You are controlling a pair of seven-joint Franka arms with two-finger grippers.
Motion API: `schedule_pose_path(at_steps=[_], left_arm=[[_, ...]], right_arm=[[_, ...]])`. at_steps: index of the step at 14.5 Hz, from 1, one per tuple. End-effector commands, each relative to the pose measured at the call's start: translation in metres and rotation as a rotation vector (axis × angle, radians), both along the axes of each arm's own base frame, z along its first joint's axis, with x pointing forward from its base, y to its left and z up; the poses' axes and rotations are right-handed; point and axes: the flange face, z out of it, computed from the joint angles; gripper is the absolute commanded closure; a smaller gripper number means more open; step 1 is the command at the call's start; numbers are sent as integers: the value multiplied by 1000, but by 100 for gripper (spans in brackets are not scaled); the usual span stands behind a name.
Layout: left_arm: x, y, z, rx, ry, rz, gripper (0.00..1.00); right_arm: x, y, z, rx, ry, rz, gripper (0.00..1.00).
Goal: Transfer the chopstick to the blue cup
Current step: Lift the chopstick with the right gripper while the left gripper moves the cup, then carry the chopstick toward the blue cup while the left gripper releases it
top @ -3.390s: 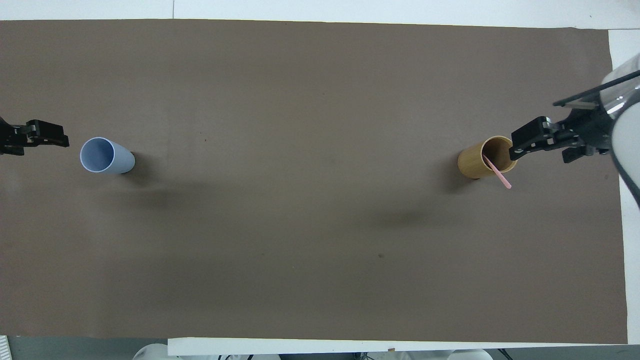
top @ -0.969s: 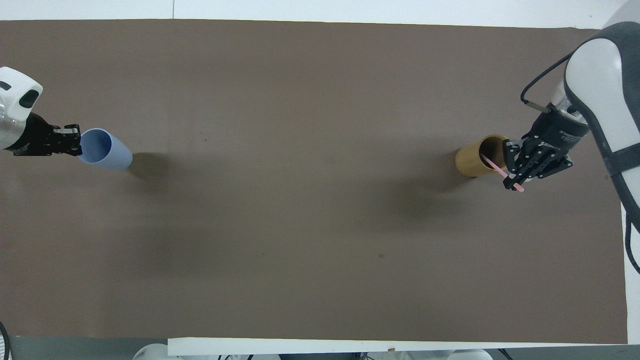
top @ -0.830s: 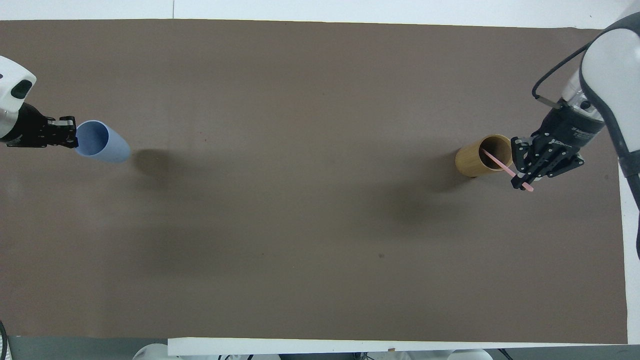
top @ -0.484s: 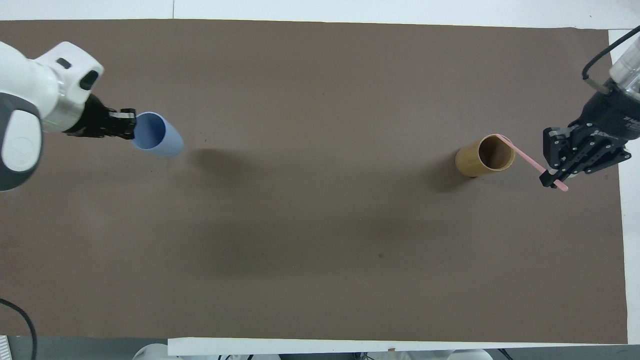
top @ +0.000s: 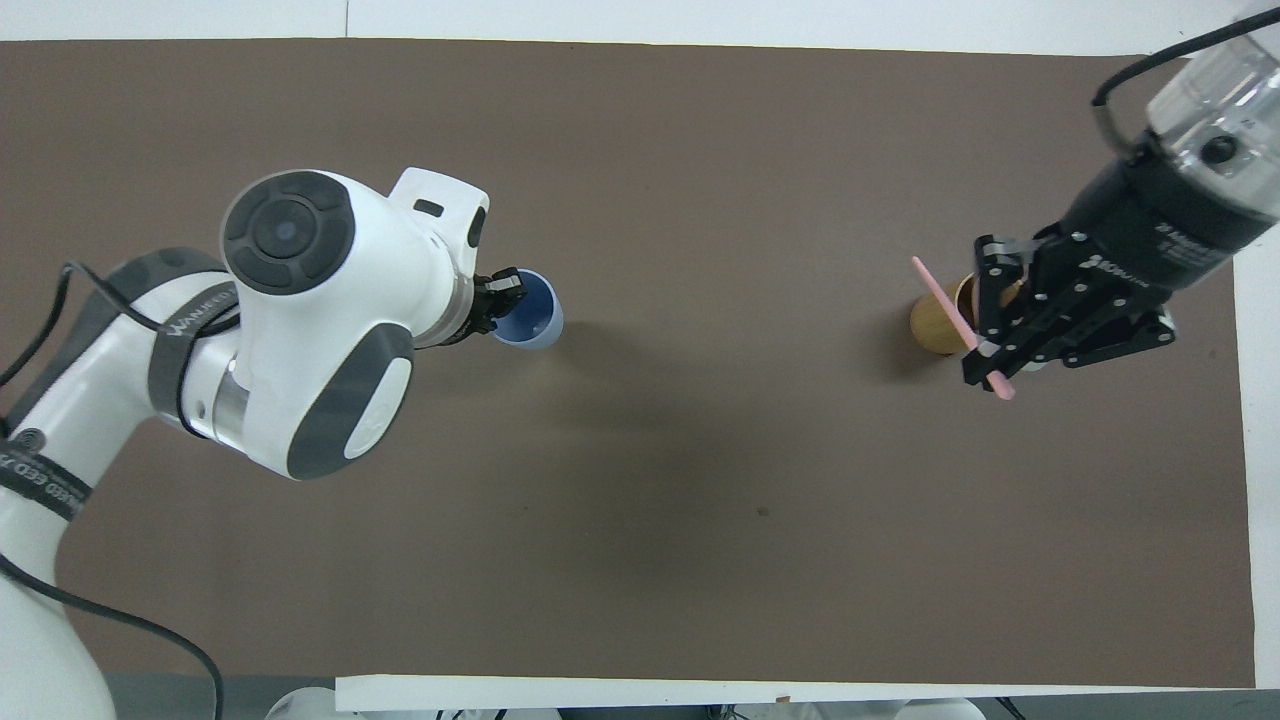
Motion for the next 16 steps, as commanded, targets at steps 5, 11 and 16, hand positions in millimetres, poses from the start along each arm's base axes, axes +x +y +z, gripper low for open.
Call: schedule_pose_path(at_steps=[5, 11, 16], left_arm=[[-15, -29, -30, -6, -11, 33, 100], [-16, -27, -34, -4, -7, 35, 0], [8, -16, 13, -37, -40, 72, 0]], right_arm=[[3, 24, 10, 106, 39, -148, 100], [2, -24, -10, 300, 156, -389, 100], [0, -1, -17, 327, 157, -440, 100]])
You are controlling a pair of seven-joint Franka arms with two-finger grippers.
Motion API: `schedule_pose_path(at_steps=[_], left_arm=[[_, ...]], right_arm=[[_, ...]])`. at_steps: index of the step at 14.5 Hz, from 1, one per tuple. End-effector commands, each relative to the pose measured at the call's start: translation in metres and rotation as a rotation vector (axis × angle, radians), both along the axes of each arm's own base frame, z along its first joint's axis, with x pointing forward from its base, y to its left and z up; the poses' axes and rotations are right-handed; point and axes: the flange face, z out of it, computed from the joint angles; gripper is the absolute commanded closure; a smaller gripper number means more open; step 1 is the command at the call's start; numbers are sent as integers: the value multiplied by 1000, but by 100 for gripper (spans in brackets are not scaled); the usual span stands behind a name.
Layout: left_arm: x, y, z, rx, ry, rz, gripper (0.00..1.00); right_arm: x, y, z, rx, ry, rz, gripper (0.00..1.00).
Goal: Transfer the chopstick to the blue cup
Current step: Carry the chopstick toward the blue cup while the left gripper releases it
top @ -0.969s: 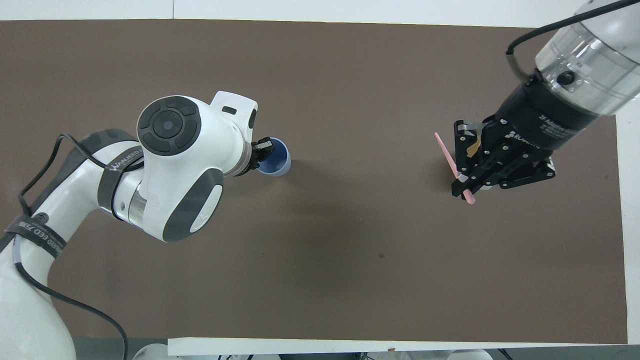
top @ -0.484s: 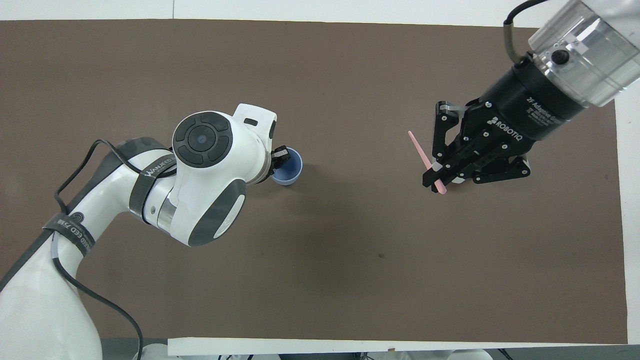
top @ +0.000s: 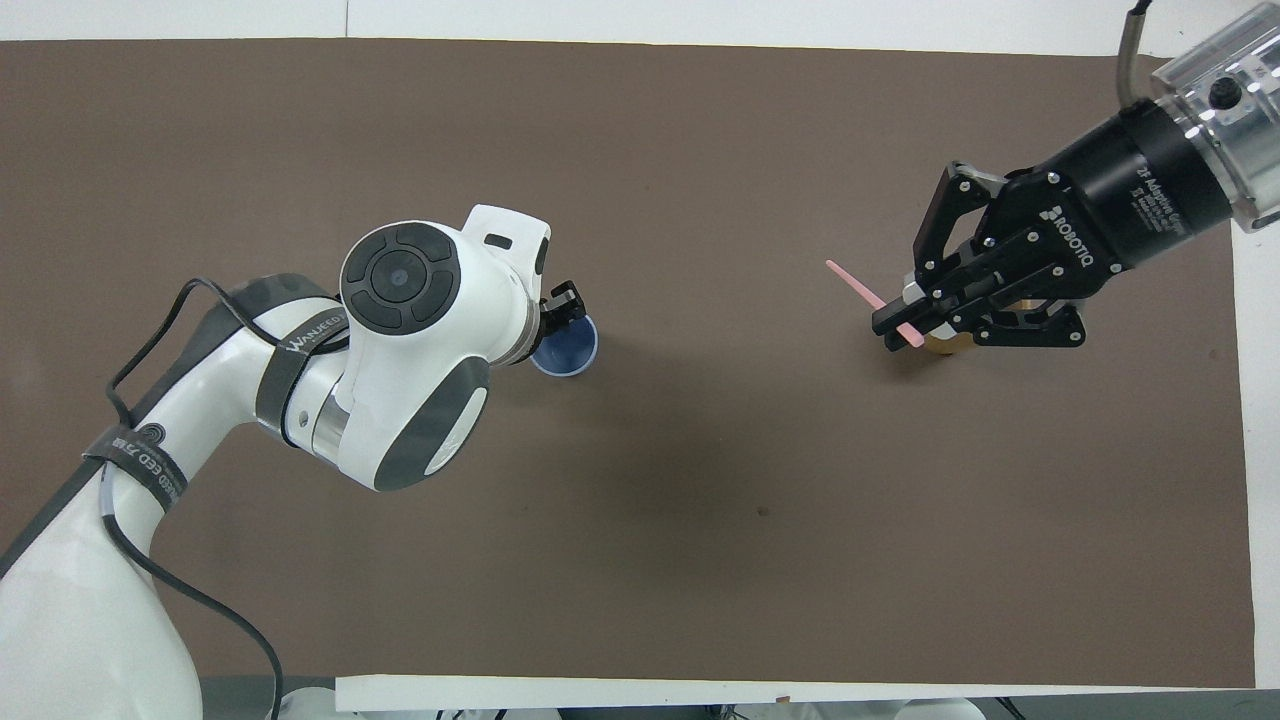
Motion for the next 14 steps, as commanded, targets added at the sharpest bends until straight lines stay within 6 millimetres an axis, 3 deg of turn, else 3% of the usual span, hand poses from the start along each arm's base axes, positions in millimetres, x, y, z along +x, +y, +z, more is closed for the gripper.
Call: schedule_pose_path(at_steps=[1, 2, 5, 6, 8, 10, 11, 12, 14], left_arm=[[25, 24, 46, -7, -11, 39, 0], [31, 40, 49, 18, 2, 14, 0], [57, 140, 79, 57, 22, -238, 0], [62, 165, 89, 56, 10, -269, 0], [76, 238, 101, 62, 9, -318, 0], [78, 292, 109, 67, 16, -405, 0], [78, 318, 124, 111, 17, -432, 0], [79, 337, 141, 216, 29, -453, 0], [82, 360, 151, 258, 49, -438, 0]], right_arm=[[-10, 16, -1, 33, 22, -54, 100], [-9, 16, 0, 36, 21, -77, 100], [-4, 38, 3, 84, 51, -170, 100], [-3, 50, 5, 93, 50, -193, 100], [-3, 89, -1, 102, 55, -284, 100], [-9, 138, -12, 98, 49, -334, 100], [-15, 159, -23, 91, 48, -358, 100], [-22, 173, -33, 87, 45, -376, 100], [-34, 184, -53, 111, 75, -438, 100]])
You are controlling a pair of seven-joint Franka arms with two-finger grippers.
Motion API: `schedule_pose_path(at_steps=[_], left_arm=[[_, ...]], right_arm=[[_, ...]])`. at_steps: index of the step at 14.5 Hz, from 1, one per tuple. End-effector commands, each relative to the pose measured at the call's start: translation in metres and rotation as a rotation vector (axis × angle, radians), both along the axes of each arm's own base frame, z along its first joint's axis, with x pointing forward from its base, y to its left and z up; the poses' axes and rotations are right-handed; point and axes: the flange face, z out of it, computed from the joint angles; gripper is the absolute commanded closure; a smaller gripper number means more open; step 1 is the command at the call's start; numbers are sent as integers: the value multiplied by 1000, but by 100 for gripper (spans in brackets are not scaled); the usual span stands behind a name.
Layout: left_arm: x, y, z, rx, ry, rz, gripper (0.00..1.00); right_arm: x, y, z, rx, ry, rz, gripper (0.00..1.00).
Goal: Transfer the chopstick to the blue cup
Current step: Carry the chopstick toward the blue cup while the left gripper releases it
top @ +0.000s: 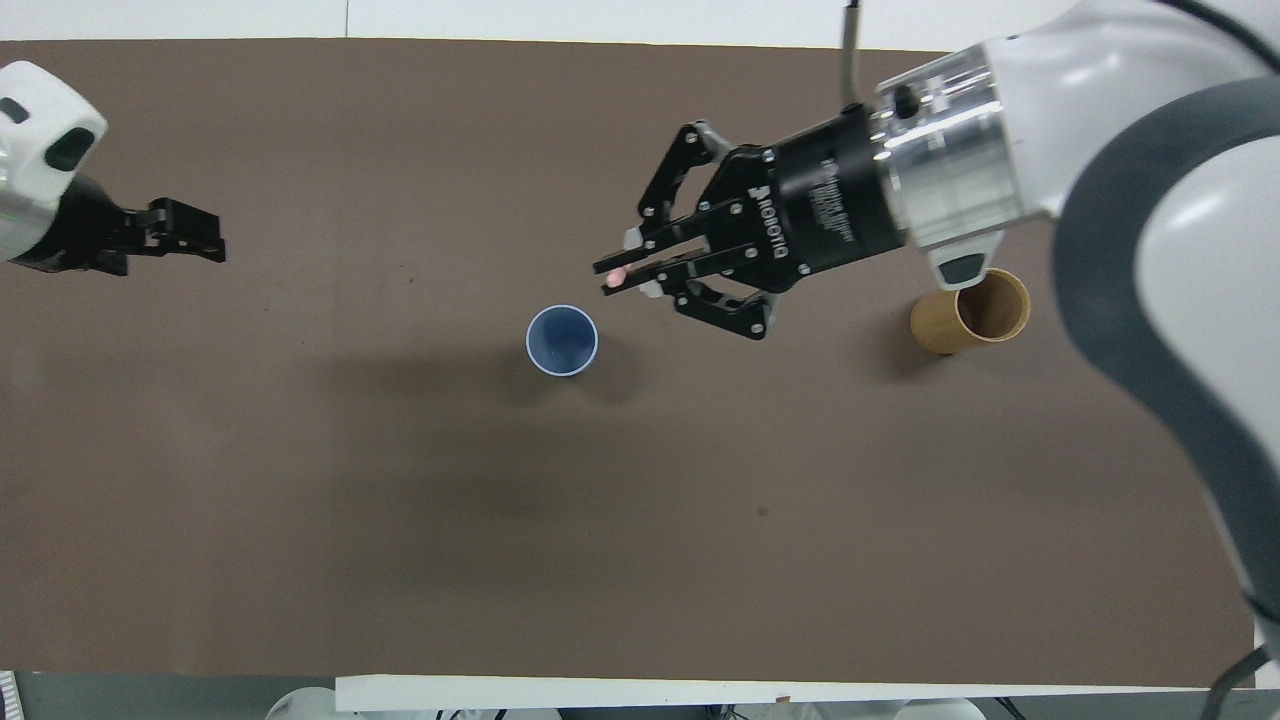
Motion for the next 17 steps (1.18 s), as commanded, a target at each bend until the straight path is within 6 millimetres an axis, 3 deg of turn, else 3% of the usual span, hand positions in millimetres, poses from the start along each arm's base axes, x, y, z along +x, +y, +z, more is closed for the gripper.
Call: schedule_pose_path(at_steps=[1, 3, 5, 6, 9, 12, 17], left_arm=[[-1, 8, 16, 51, 14, -15, 0], [-4, 11, 15, 12, 36, 2, 0], [-8, 29, 11, -74, 77, 61, 0], [-11, 26, 10, -86, 98, 62, 0], [-19, 9, 9, -85, 154, 45, 0], [-26, 8, 6, -88, 195, 47, 0], [-25, 7, 10, -88, 178, 45, 0]], right_arm=[[-26, -1, -25, 62, 58, -115, 100], [-50, 16, -48, 64, 79, -168, 100], [-63, 31, -67, 39, 78, -168, 100], [-66, 32, -78, 26, 79, -168, 100], [-66, 30, -98, 7, 71, -149, 100], [-59, 28, -123, -13, 64, -135, 100], [-57, 26, -128, -19, 45, -133, 99]])
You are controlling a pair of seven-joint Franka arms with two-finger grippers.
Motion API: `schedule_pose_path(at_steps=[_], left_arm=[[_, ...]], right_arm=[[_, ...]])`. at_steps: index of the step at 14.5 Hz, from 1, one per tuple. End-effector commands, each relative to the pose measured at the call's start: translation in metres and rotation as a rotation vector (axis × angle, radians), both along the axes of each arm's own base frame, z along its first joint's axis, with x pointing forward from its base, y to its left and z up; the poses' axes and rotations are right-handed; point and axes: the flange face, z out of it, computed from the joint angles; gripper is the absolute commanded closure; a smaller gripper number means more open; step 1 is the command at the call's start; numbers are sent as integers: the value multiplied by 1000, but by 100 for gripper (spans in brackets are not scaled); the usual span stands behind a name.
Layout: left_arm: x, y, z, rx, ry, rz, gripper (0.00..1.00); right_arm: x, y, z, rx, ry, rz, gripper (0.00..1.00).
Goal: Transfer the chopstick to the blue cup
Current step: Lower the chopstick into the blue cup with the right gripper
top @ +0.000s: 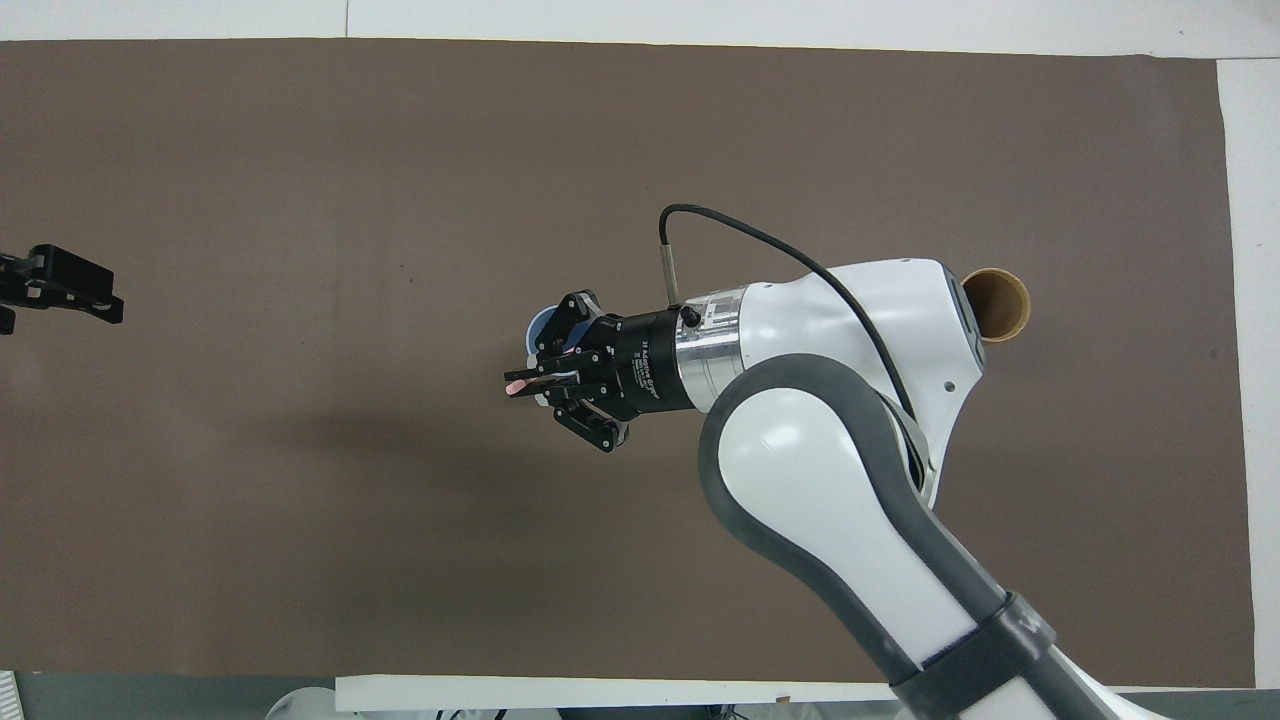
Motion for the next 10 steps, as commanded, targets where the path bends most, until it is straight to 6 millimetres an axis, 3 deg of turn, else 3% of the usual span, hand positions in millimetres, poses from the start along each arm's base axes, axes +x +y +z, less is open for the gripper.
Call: schedule_pose_path(at_steps=[1, 2, 3, 5, 7, 10], left_arm=[[-3, 1, 10, -9, -7, 8, 0], [-2, 3, 10, -9, -11, 11, 0], [-2, 4, 10, -10, -12, 14, 0], [-1, 5, 10, -10, -17, 15, 0], [-2, 2, 10, -10, -15, 9, 0], [-3, -4, 13, -10, -18, -1, 0]], right_arm=[[1, -7, -1, 14, -36, -5, 91], [4, -10, 0, 15, -39, -10, 71], [5, -9, 1, 17, -43, -9, 35], [8, -10, 5, 20, -69, -2, 5], [23, -18, 18, 26, -92, -9, 0], [46, -48, 47, 5, -166, -40, 0]])
